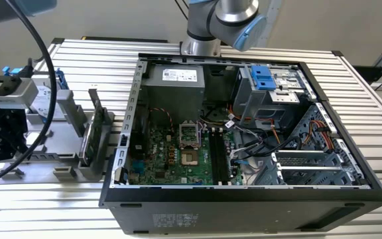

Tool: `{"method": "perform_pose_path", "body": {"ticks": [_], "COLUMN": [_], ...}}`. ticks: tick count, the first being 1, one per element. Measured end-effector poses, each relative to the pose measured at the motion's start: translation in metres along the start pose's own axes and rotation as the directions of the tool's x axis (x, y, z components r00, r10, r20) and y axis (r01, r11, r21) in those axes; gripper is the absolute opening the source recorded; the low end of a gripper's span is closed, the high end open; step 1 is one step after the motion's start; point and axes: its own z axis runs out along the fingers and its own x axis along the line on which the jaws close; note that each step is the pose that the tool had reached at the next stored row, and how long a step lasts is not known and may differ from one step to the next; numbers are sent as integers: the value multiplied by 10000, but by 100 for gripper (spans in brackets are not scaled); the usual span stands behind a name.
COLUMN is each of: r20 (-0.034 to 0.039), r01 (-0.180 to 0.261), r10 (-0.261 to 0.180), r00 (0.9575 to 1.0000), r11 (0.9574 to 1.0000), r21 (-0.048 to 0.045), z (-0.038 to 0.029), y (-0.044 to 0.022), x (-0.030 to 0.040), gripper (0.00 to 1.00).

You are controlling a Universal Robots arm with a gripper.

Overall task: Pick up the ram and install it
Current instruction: 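Pick up the ram and move it above insertion slot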

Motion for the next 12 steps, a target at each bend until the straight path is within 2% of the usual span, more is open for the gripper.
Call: {"method": "perform_pose_path", "body": {"ticks": [12], "r20": [1], "r01": [0], "r10": [0], "r00": [10000], "r11": [10000], "r21": [1], "z": [-32], "y": [1], "x": [-1], "gripper": [0]}}
